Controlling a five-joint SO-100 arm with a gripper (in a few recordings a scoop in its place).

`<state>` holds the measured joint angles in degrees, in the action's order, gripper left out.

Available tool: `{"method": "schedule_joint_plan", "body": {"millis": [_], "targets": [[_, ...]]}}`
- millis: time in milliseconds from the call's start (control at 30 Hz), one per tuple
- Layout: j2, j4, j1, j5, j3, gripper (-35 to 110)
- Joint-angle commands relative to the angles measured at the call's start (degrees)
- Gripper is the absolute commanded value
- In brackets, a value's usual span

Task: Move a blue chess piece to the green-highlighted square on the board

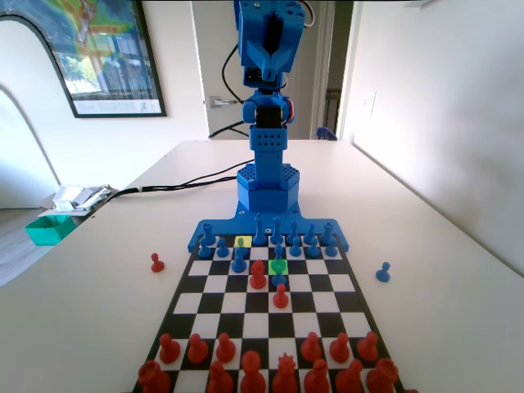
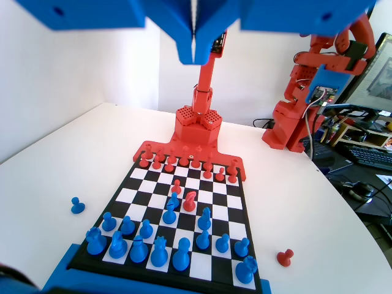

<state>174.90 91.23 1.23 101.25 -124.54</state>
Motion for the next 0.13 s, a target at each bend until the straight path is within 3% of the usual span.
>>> {"method": "schedule_joint_plan", "body": {"millis": [0, 100], "targets": [[0.2, -1.1, 0.0, 0.6, -0.2, 1], [0.2, -1.1, 0.0, 0.6, -0.2, 1]]}}
